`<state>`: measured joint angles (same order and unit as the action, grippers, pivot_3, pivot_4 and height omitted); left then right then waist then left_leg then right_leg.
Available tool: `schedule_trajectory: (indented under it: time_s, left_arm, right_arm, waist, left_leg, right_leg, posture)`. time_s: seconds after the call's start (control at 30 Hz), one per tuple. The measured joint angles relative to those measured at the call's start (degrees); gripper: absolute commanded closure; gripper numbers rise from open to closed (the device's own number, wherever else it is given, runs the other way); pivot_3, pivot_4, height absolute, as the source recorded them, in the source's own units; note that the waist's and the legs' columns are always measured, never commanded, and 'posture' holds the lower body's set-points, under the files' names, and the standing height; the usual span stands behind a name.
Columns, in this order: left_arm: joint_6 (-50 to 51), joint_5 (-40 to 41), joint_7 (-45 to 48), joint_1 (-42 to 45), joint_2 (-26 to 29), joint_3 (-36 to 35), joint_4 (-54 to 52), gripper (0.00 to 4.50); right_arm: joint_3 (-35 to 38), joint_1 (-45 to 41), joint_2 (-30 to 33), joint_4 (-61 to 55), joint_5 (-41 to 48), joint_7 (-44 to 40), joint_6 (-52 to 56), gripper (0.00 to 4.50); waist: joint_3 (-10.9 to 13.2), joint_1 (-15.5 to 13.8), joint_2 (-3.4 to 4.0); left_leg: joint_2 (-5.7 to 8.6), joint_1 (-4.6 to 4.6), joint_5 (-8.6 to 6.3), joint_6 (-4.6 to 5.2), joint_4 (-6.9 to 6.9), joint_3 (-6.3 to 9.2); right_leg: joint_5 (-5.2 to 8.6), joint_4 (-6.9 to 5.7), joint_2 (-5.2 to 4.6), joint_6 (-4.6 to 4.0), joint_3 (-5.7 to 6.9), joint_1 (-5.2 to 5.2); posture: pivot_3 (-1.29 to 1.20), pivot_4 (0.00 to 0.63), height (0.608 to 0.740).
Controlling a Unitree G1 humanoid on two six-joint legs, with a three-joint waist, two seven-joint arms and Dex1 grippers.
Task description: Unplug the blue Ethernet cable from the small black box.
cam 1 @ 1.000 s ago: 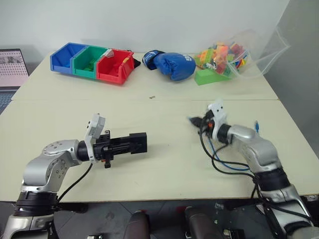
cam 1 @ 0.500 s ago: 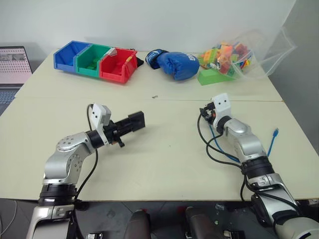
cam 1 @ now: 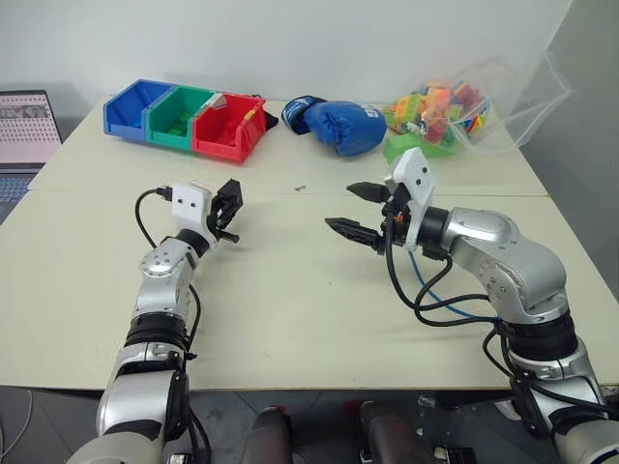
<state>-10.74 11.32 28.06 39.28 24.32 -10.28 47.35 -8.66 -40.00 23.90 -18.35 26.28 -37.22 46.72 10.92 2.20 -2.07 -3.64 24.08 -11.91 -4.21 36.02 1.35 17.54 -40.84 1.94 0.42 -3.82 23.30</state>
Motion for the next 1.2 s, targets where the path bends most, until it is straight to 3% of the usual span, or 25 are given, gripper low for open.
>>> schedule_trajectory:
  time_s: [0.03, 0.27, 0.53, 0.7, 0.9, 1.03, 1.2]
  left_arm:
    - [-0.75, 0.0, -0.07, 0.35, -0.41, -0.2, 1.83, 3.72]
    - [-2.07, 0.25, 0.89, 2.03, -1.09, -1.49, 8.79, 1.98]
    - [-2.08, 0.03, 3.8, -1.32, -1.07, -1.37, 5.12, 0.34]
    - [5.2, 0.9, 4.2, -11.82, 0.65, -1.31, -11.59, 0.34]
    - [23.8, 4.06, 4.62, -25.02, 8.28, -2.68, -34.17, 0.34]
    - [32.89, 7.27, 7.77, -26.52, 15.92, -6.0, -42.21, 0.34]
    - [37.87, 10.71, 13.31, -26.31, 21.71, -7.7, -45.01, 0.34]
  right_arm:
    - [-0.36, -0.25, -0.23, -0.13, 0.27, 0.01, 0.56, 0.58]
    - [-1.7, -2.11, -0.57, -0.43, 0.24, 0.09, 2.61, 0.5]
    - [-1.81, -1.71, -0.52, -1.01, 0.18, 0.55, 3.24, 0.5]
    - [-1.86, 3.61, -0.81, -3.41, -0.47, 2.85, 3.51, 0.5]
    - [-1.66, 12.66, 3.15, -6.14, -2.41, 3.2, 0.93, 0.5]
    - [1.69, 13.46, 6.88, -6.22, -2.41, 2.06, -0.3, 0.5]
    - [6.82, 13.46, 11.21, -4.03, -1.35, -0.26, -0.33, 0.5]
  waist:
    - [0.0, -0.01, 0.0]
    - [0.0, -0.02, 0.0]
    - [0.0, 0.14, 0.0]
    - [-0.03, 0.66, -0.02]
    - [0.0, 0.95, -0.04]
    - [0.01, 0.94, -0.04]
    - [0.01, 0.85, -0.04]
  left_leg:
    - [0.0, 0.01, 0.0, 0.0, 0.0, 0.0]
    - [0.0, 0.0, 0.0, 0.0, 0.0, 0.04]
    - [-0.02, -0.01, 0.0, 0.0, -0.01, 0.04]
    - [-0.06, -0.07, 0.01, -0.02, -0.04, 0.01]
    - [-0.06, -0.11, 0.01, -0.02, -0.04, 0.1]
    - [-0.03, -0.15, 0.01, -0.02, -0.04, 0.09]
    - [-0.03, -0.17, 0.0, -0.01, -0.06, 0.0]
  right_leg:
    - [0.0, 0.0, 0.0, 0.0, 0.01, 0.0]
    - [0.0, -0.02, 0.0, 0.0, 0.06, 0.0]
    - [0.0, -0.03, 0.0, -0.01, 0.05, 0.0]
    - [0.0, -0.03, -0.02, -0.01, -0.03, -0.03]
    - [0.14, -0.08, -0.03, 0.23, -0.11, -0.04]
    - [0.16, -0.05, -0.01, 0.27, -0.06, -0.05]
    - [0.17, 0.02, -0.03, 0.27, -0.07, -0.07]
  posture:
    - [0.0, 0.15, 0.74]
    - [0.0, 0.15, 0.74]
    - [0.0, 0.15, 0.74]
    - [0.0, 0.15, 0.74]
    - [0.0, 0.15, 0.74]
    - [0.0, 0.15, 0.74]
    - [0.0, 0.15, 0.74]
